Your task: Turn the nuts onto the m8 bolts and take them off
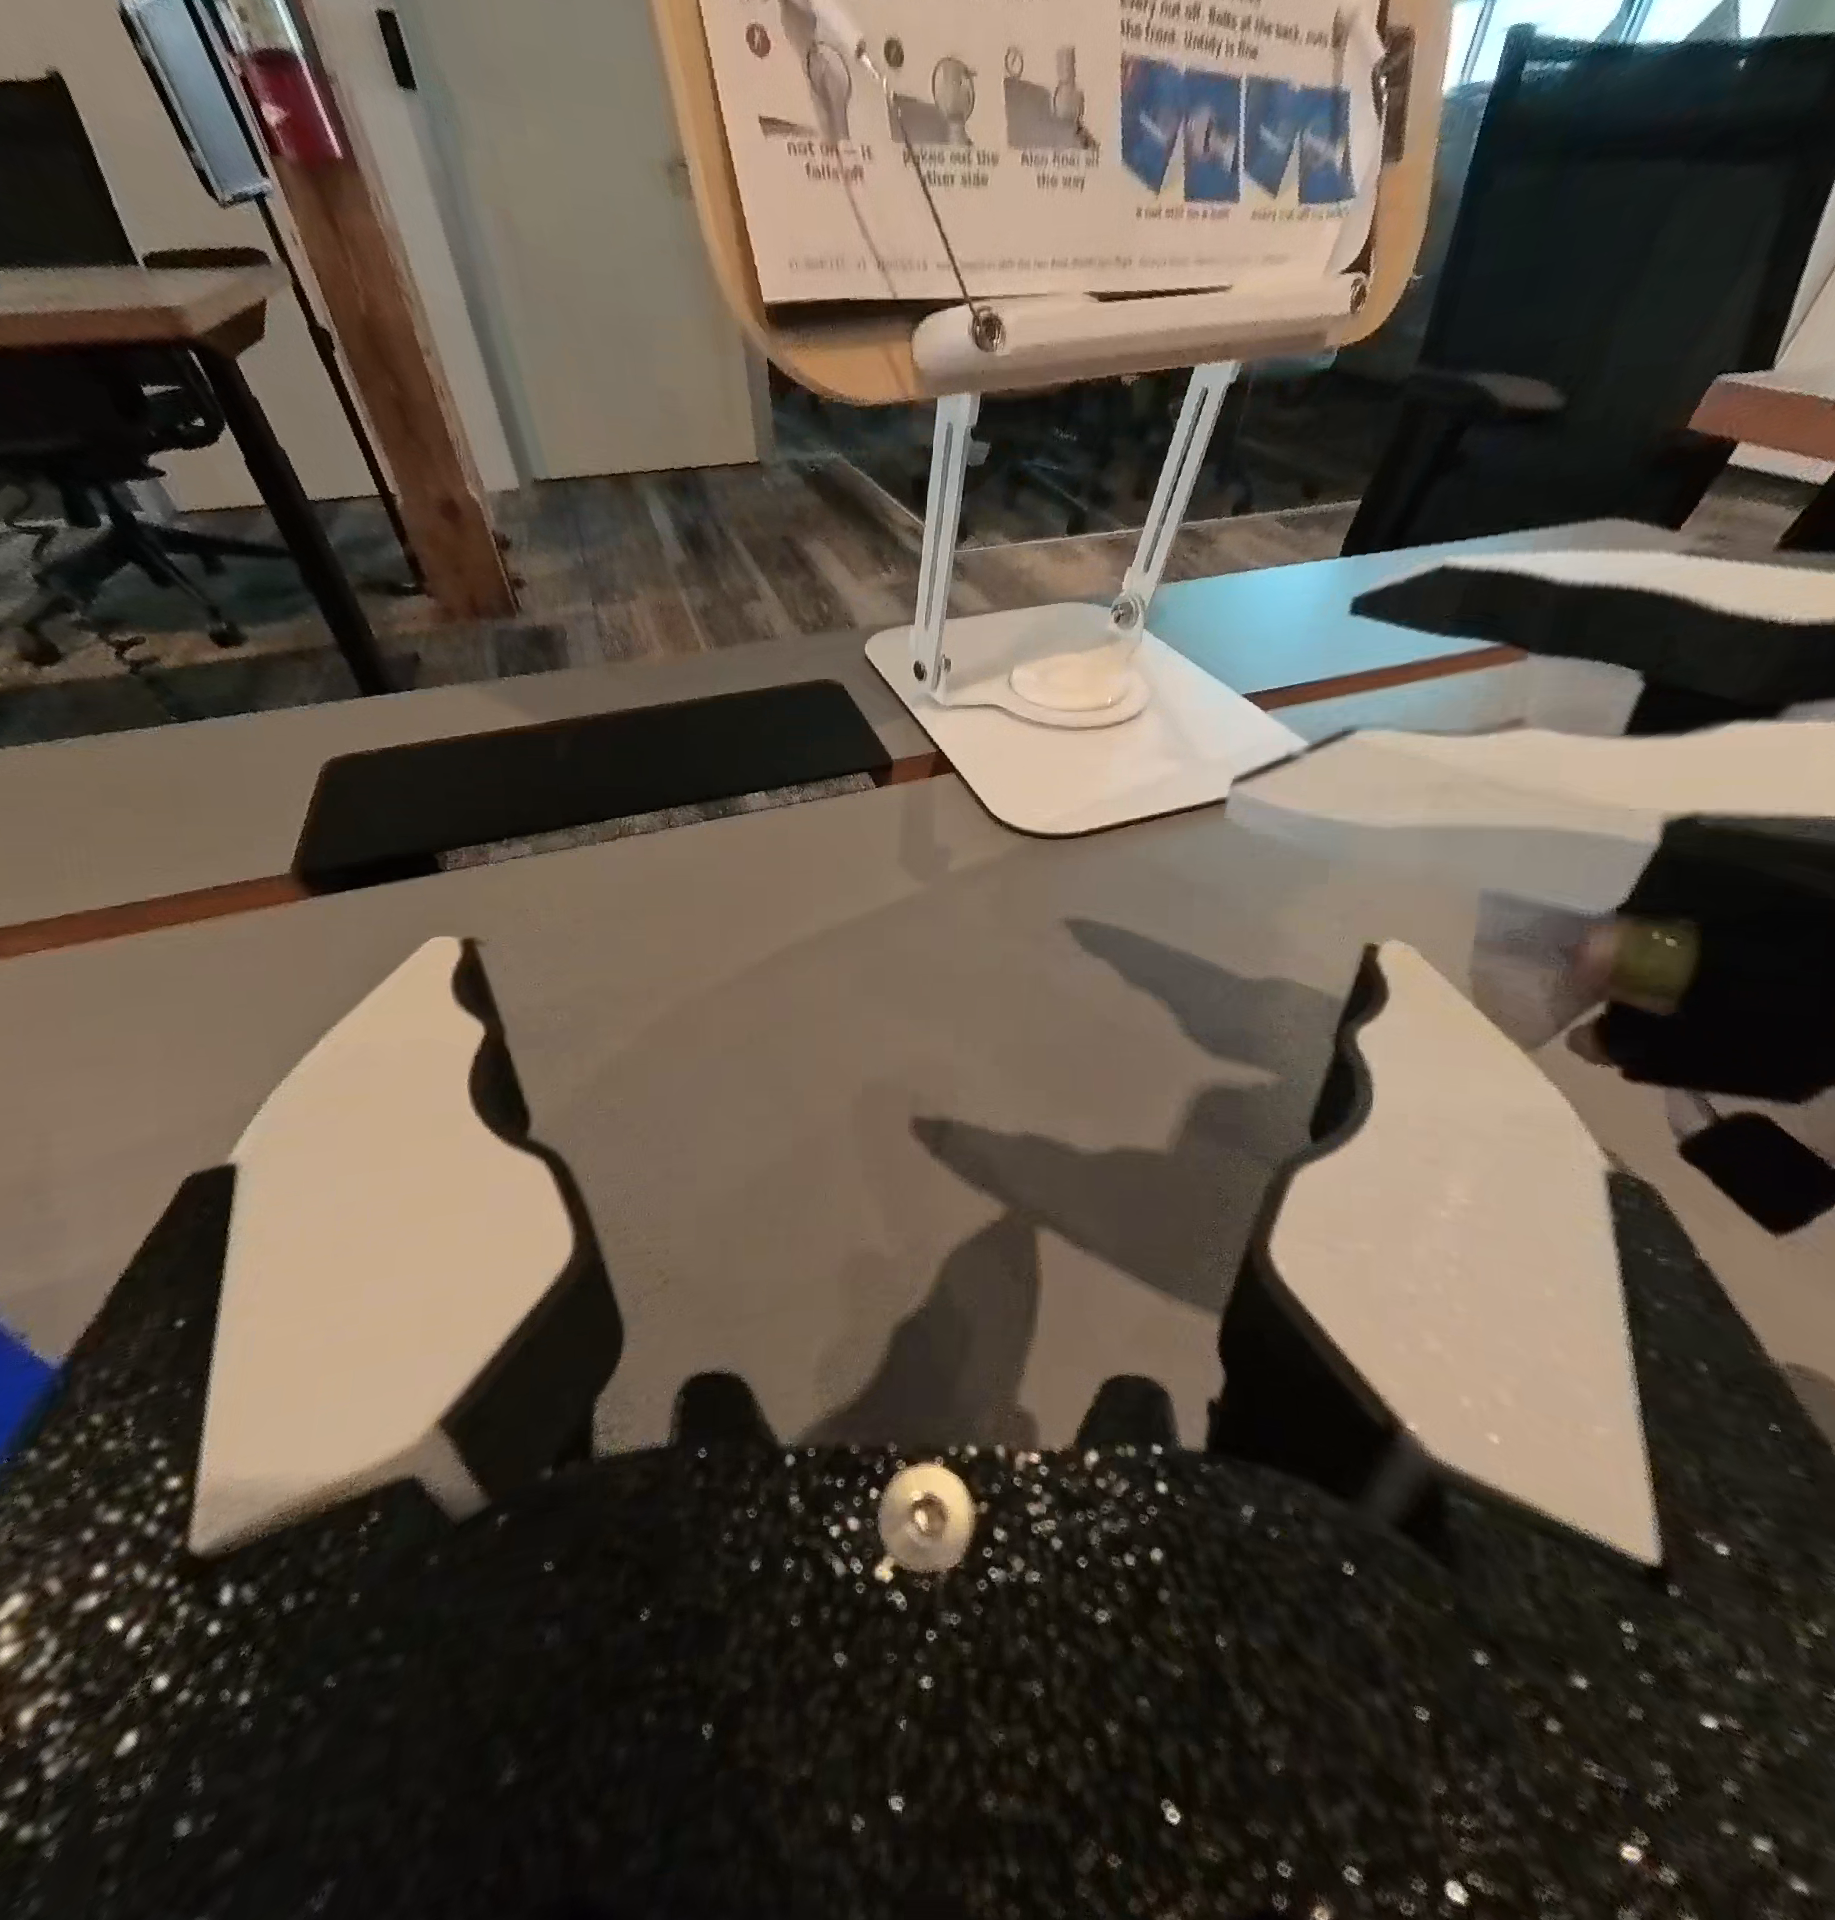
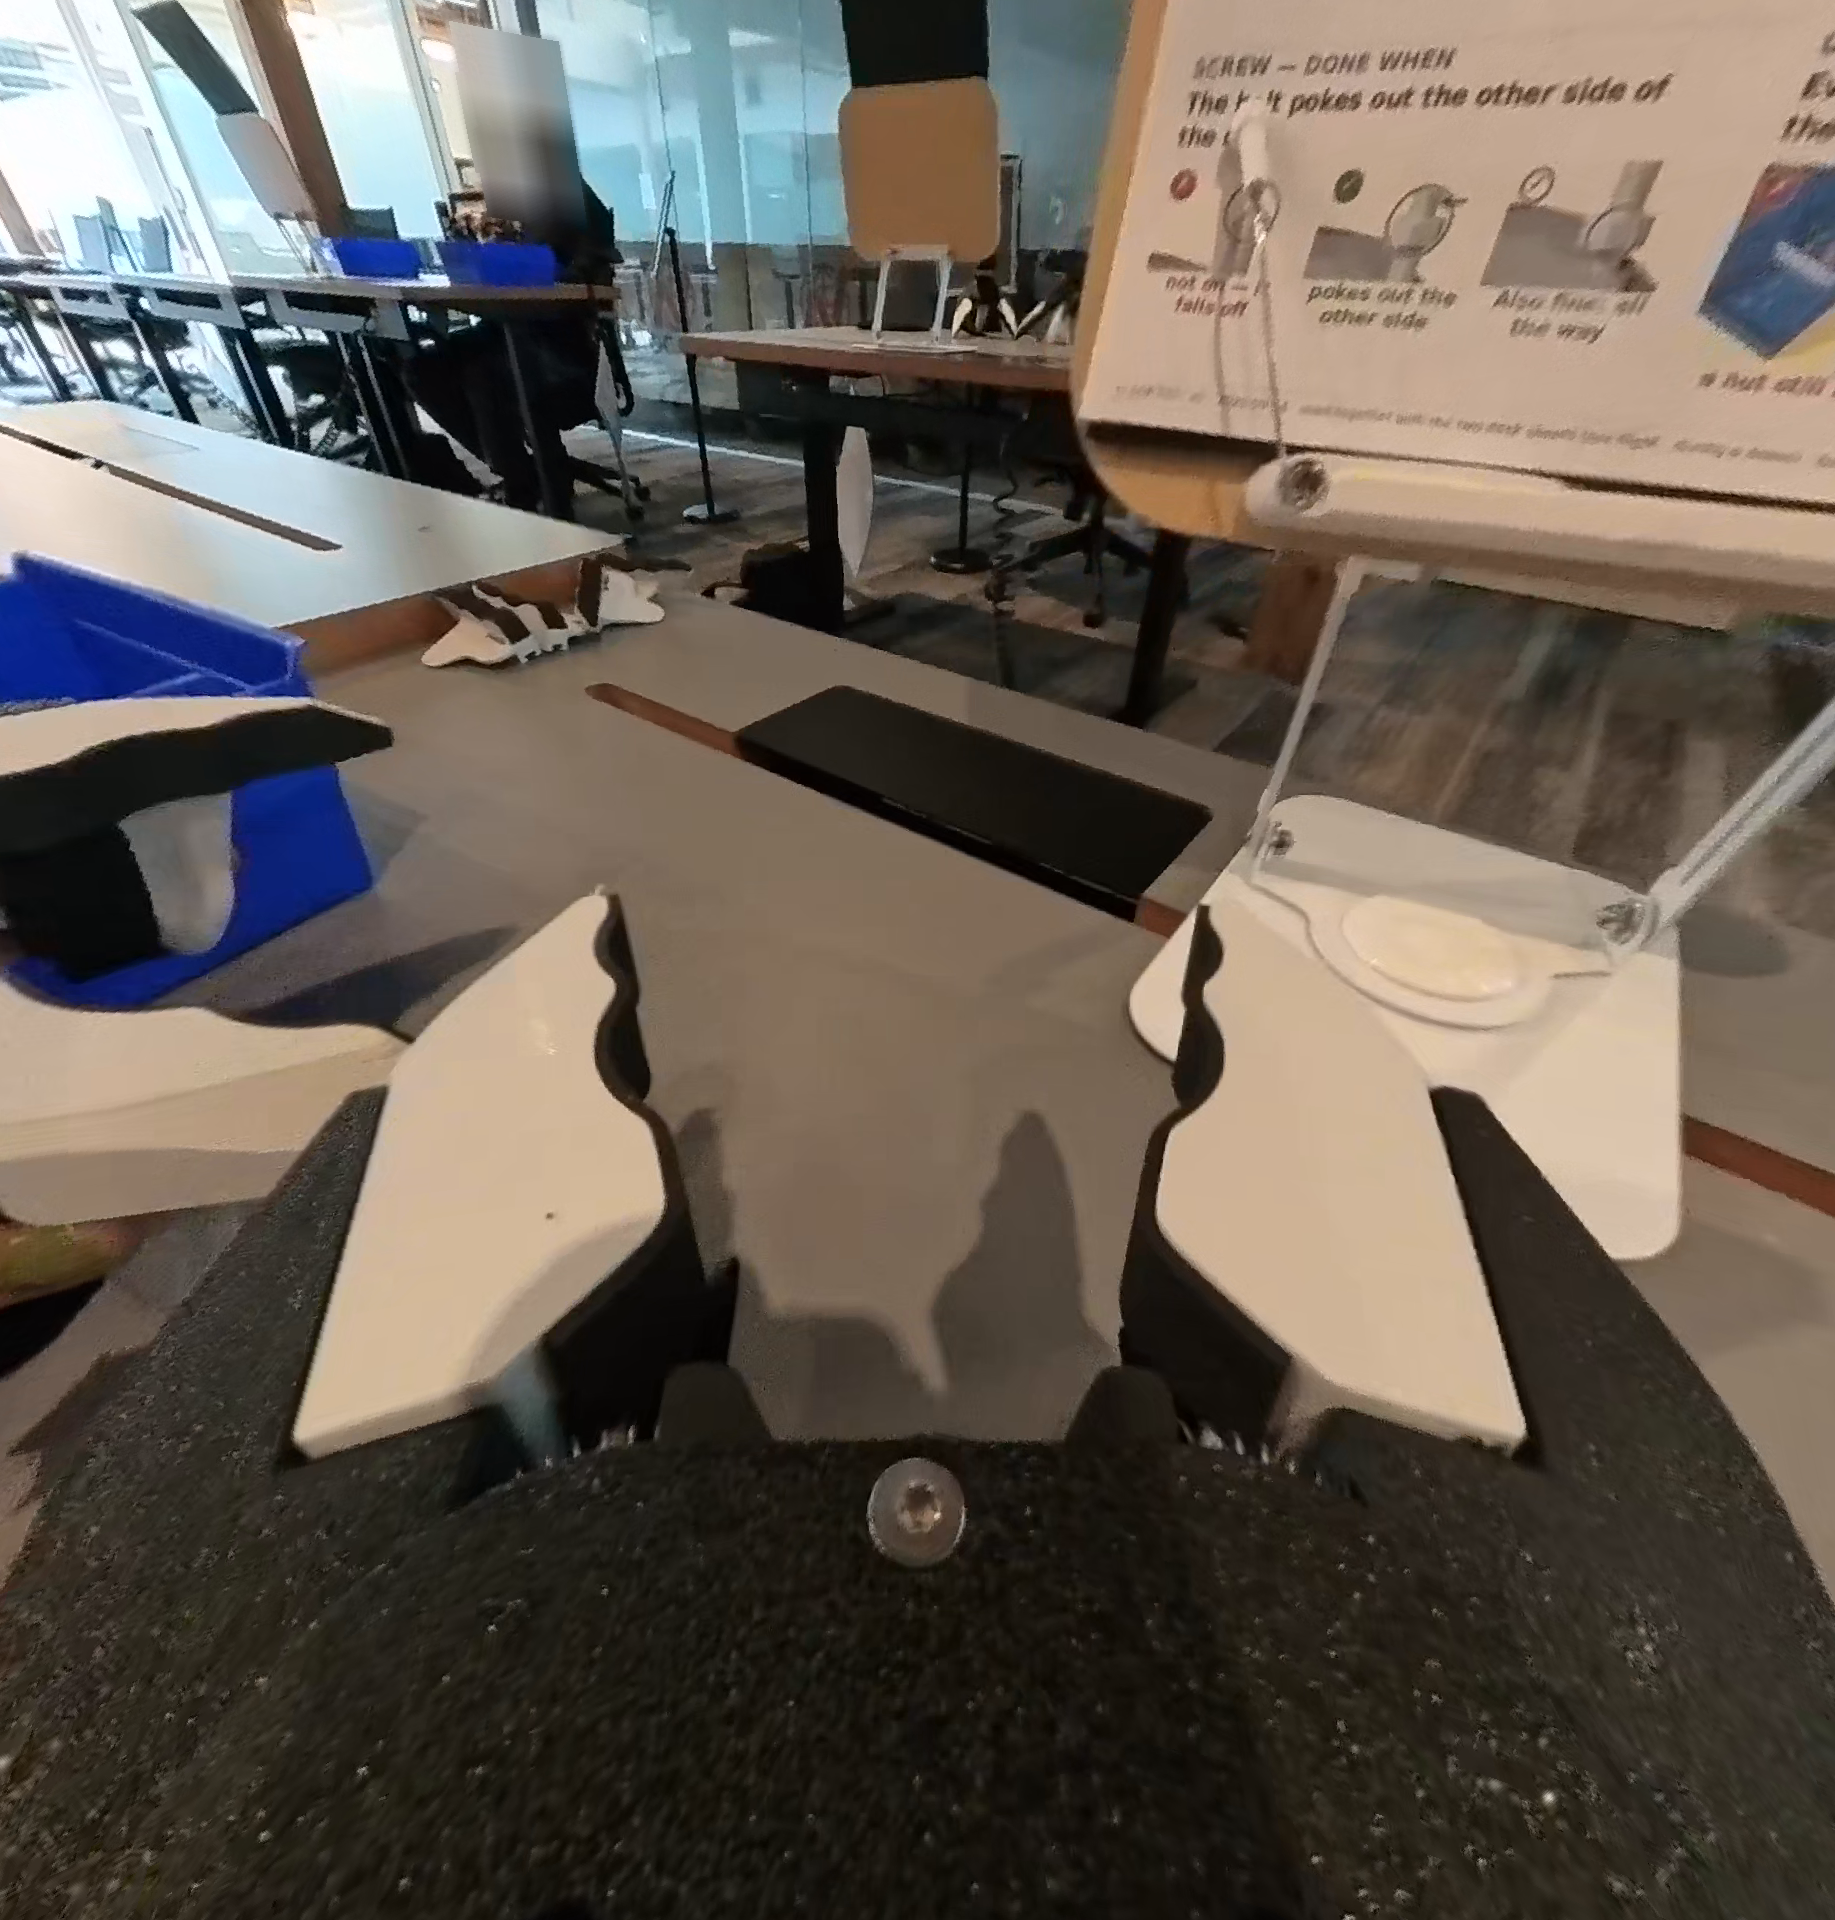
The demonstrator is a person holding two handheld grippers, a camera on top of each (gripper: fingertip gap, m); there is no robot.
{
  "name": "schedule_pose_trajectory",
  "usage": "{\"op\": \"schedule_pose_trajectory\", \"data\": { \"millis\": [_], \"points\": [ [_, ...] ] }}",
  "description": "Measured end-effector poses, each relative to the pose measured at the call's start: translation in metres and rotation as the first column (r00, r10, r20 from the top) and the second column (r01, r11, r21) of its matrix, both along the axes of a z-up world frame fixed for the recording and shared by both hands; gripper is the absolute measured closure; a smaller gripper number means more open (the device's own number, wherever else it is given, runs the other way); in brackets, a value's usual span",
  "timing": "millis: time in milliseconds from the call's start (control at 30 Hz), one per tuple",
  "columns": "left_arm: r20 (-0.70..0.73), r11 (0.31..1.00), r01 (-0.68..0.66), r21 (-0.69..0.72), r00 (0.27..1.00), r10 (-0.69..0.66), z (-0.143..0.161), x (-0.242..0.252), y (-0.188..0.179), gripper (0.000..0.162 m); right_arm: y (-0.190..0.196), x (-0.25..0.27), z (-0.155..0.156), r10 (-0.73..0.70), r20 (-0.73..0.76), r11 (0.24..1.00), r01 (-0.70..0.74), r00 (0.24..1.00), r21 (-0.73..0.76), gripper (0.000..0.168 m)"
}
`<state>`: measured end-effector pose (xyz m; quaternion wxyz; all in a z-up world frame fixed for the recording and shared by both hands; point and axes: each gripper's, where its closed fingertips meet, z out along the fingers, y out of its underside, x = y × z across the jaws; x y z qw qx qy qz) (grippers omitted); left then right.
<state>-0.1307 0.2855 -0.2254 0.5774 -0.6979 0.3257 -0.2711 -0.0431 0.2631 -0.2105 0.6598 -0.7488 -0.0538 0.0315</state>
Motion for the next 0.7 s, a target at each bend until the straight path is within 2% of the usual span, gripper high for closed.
{"op": "schedule_pose_trajectory", "data": {
  "millis": [133, 167, 233, 467, 533, 600, 667, 700],
  "points": [
    [-0.045, 1.000, 0.025, 0.005, 0.999, -0.025, -0.004, -0.002, -0.006, 0.015, -0.008, -0.002, -0.014, -0.044, -0.010, 0.999, 0.044, 0.999, -0.008, 0.053],
    [-0.061, 0.999, 0.038, 0.007, 0.997, -0.037, -0.005, -0.003, -0.008, 0.015, -0.011, -0.003, -0.018, -0.048, -0.018, 0.999, 0.047, 0.999, -0.016, 0.055],
    [-0.047, 0.998, 0.064, 0.025, 0.997, -0.062, 0.000, -0.006, -0.016, 0.023, -0.018, -0.002, -0.023, -0.054, -0.018, 0.998, 0.053, 0.998, -0.013, 0.068],
    [0.019, 0.989, 0.071, 0.129, 0.997, -0.074, 0.021, -0.032, -0.030, 0.089, -0.047, -0.005, -0.027, -0.016, 0.027, 0.996, 0.013, 1.000, 0.094, 0.139],
    [0.049, 0.986, 0.096, 0.137, 0.993, -0.103, 0.018, -0.033, -0.032, 0.116, -0.052, -0.003, -0.026, -0.027, 0.030, 0.993, 0.023, 0.999, 0.113, 0.154],
    [0.069, 0.985, 0.108, 0.134, 0.991, -0.118, 0.014, -0.033, -0.033, 0.137, -0.056, -0.002, -0.023, -0.042, 0.042, 0.990, 0.036, 0.998, 0.138, 0.165],
    [0.070, 0.983, 0.129, 0.129, 0.988, -0.139, 0.008, -0.032, -0.034, 0.161, -0.060, 0.000, -0.021, -0.069, 0.066, 0.985, 0.058, 0.995, 0.162, 0.168],
    [0.069, 0.982, 0.136, 0.128, 0.987, -0.146, 0.006, -0.031, -0.034, 0.162, -0.060, 0.000, -0.021, -0.074, 0.079, 0.985, 0.061, 0.994, 0.161, 0.168]
  ]
}}
